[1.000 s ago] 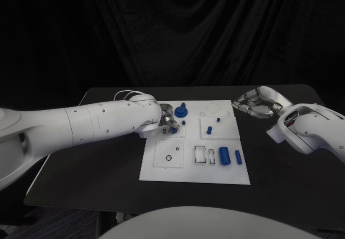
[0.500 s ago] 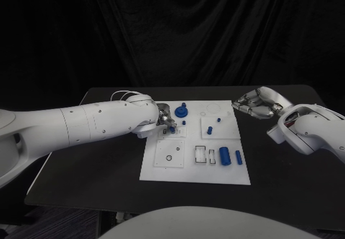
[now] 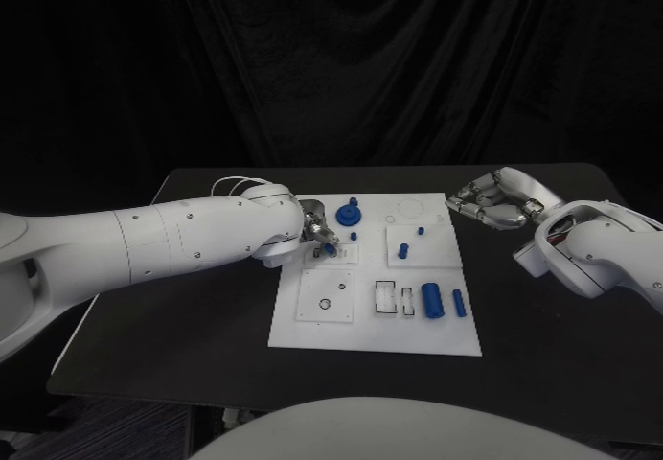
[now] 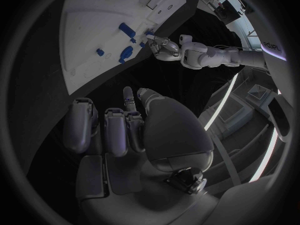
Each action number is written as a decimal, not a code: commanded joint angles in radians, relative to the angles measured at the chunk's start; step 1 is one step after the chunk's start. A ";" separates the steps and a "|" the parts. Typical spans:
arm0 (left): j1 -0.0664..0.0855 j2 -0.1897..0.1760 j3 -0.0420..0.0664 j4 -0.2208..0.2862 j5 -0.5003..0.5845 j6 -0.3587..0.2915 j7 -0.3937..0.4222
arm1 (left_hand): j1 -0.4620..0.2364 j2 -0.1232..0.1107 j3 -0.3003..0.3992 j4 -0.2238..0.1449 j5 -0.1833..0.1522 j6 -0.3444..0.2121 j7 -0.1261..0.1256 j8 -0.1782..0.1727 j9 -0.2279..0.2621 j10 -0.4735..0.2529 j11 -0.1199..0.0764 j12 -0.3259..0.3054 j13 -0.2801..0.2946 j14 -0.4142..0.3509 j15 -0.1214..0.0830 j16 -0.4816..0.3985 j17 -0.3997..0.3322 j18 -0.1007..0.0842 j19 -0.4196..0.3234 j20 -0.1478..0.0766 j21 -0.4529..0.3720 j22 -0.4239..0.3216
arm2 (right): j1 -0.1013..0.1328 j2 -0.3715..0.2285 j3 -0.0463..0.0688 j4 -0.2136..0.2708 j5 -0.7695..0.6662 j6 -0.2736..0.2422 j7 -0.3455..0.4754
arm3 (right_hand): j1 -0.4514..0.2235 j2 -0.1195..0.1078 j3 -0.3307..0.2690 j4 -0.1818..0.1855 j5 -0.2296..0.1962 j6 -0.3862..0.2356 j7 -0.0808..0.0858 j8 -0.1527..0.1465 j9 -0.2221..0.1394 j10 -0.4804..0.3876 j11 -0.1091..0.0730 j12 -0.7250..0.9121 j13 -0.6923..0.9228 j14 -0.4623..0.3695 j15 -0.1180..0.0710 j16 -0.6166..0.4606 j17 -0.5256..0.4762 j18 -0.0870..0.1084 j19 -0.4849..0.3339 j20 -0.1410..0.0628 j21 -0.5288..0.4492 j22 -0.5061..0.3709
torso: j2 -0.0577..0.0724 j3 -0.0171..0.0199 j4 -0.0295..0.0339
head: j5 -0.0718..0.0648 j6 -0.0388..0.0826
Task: Assemble the parts on the task board
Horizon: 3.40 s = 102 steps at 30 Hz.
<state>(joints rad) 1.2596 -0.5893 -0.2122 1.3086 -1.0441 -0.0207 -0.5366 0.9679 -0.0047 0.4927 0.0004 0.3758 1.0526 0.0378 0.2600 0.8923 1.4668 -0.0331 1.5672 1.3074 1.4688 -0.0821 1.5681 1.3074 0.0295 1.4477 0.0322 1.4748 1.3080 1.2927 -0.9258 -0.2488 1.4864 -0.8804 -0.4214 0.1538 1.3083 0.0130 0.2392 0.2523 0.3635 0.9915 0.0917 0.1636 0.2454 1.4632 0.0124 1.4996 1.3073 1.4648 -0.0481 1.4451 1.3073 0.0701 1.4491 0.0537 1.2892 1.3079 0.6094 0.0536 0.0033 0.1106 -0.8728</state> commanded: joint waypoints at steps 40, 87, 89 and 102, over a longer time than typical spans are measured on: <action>-0.030 -0.013 0.001 0.015 -0.002 -0.057 0.035 | -0.012 0.008 0.002 0.011 -0.003 -0.003 -0.005 -0.007 0.003 0.104 -0.002 0.004 0.263 0.102 -0.002 0.003 0.263 0.021 -0.010 -0.003 -0.010 0.067 | -0.003 -0.003 0.001 0.000 -0.004 0.017 -0.025 | 0.014 0.002 0.006 -0.004 0.008 0.006 0.001 0.000 0.001 0.003 -0.001 -0.007 0.127 0.053 -0.008 -0.005 0.062 0.001 0.005 -0.002 -0.009 0.104 | 0.000 0.0003 -0.0007 | 0.001 0.000; -0.035 -0.027 0.001 0.017 -0.002 -0.041 0.021 | -0.105 0.009 -0.290 0.222 -0.278 0.019 0.008 -0.088 -0.004 0.104 0.010 0.004 0.263 0.102 0.008 0.003 0.263 0.024 -0.014 0.006 -0.029 0.063 | -0.006 -0.004 0.001 0.000 -0.004 0.048 -0.044 | 0.021 0.000 0.013 -0.015 0.025 0.007 0.000 0.001 0.002 0.003 -0.001 -0.007 0.125 0.054 -0.009 -0.005 0.061 0.002 0.006 -0.003 -0.012 0.103 | -0.001 -0.0004 -0.0007 | 0.008 0.000; -0.035 -0.034 0.001 0.026 -0.002 -0.057 0.027 | -0.105 0.013 -0.301 0.231 -0.283 0.024 0.007 -0.088 -0.002 0.104 0.010 0.004 0.263 0.102 0.007 0.003 0.263 0.023 -0.012 0.006 -0.028 0.066 | -0.006 -0.005 0.001 0.001 -0.004 0.047 -0.044 | 0.021 0.000 0.013 -0.015 0.025 0.007 0.000 0.001 0.002 0.003 -0.001 -0.007 0.125 0.054 -0.009 -0.005 0.061 0.002 0.006 -0.003 -0.012 0.103 | -0.001 -0.0002 -0.0005 | 0.009 0.000; 0.019 -0.121 0.012 0.141 -0.002 -0.158 0.044 | -0.003 0.030 -0.359 0.218 -0.226 0.041 -0.014 -0.020 0.130 0.104 -0.008 0.004 0.263 0.102 -0.007 0.003 0.263 0.020 0.001 -0.007 -0.021 0.085 | -0.006 -0.012 0.001 0.006 -0.004 0.040 -0.045 | 0.020 0.000 0.013 -0.015 0.027 0.007 0.001 0.001 0.002 0.003 -0.001 -0.007 0.125 0.054 -0.009 -0.006 0.060 0.001 0.007 -0.003 -0.012 0.104 | 0.003 -0.0002 -0.0005 | 0.011 0.000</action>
<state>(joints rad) 1.2666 -0.7072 -0.2019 1.4427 -1.0443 -0.1366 -0.5095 0.9530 0.0271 0.1403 0.2192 0.1458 1.1007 0.0277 0.2329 1.0041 1.4671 -0.0334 1.5672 1.3074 1.4673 -0.0806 1.5681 1.3074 0.0457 1.4422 0.0233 1.4476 1.3073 1.2895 -0.9373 -0.2486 1.4894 -0.8806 -0.3819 0.1271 1.3174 0.0119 0.2515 0.2398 0.3858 0.9915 0.0917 0.1636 0.2462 1.4630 0.0126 1.4956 1.3075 1.4684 -0.0517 1.4452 1.3073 0.0701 1.4491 0.0537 1.2803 1.3074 0.6103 0.0537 0.0027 0.1207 -0.8728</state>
